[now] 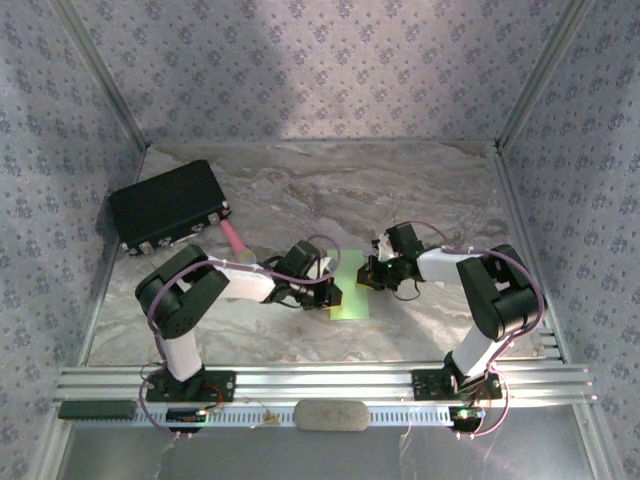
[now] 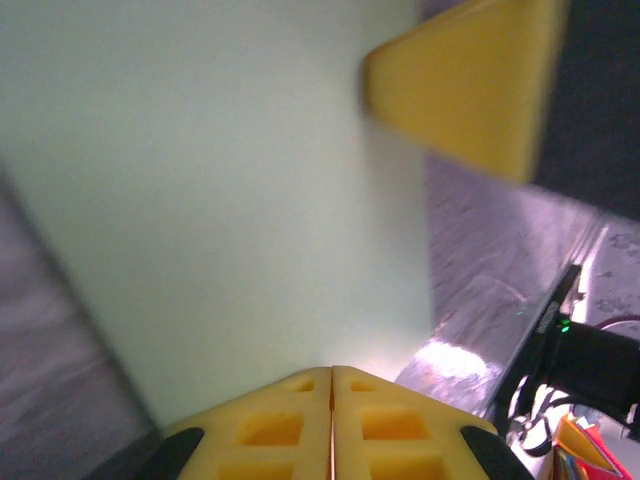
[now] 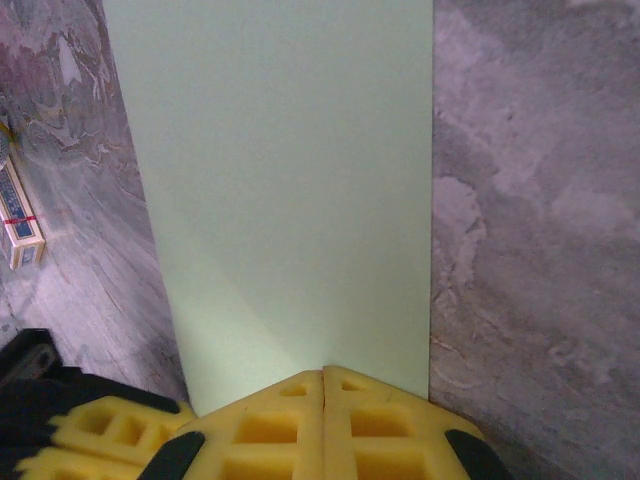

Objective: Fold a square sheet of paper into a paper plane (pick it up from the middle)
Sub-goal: First fold the square sheet of paper in half at the center of the table.

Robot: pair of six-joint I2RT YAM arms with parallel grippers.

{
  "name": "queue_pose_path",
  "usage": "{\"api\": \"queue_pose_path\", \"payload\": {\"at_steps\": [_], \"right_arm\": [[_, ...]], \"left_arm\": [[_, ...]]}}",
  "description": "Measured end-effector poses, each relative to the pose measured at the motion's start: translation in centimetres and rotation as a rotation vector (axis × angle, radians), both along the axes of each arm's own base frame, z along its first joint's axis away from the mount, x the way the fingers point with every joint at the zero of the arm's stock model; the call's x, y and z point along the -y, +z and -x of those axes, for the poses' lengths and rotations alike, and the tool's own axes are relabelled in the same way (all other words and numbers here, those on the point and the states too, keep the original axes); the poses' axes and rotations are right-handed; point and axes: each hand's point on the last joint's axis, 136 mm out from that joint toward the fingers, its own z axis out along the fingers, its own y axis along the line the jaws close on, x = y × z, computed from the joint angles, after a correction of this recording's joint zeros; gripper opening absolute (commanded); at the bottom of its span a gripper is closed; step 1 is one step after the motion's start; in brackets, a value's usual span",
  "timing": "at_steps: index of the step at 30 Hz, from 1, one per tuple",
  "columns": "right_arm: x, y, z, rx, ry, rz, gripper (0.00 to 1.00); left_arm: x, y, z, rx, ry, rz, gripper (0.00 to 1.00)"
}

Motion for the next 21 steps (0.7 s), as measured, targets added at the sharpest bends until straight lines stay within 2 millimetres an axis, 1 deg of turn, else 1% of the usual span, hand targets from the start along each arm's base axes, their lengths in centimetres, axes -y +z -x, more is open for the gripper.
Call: {"api": "queue_pose_path", "payload": {"at_steps": [7,13,18,21], "right_arm": [[0.0,0.0,0.0,0.0,0.0,0.0,0.0],[0.0,0.0,0.0,0.0,0.0,0.0,0.0],[0.0,0.0,0.0,0.0,0.0,0.001,0.0],[-0.1,0.0,0.0,0.001,0.002,0.001,0.0]], "left_arm": [[-0.3,0.1,0.6,0.046,-0.035,0.03,0.08],[-0.6,0.0,2.2,0.074,-0.103,-0.003,0.09],[-0.5,-0.1,3.7,0.11,-0.179,-0.056,0.08],[-0.5,-0.2,4.1,0.132,-0.199,-0.082,0.08]]}}
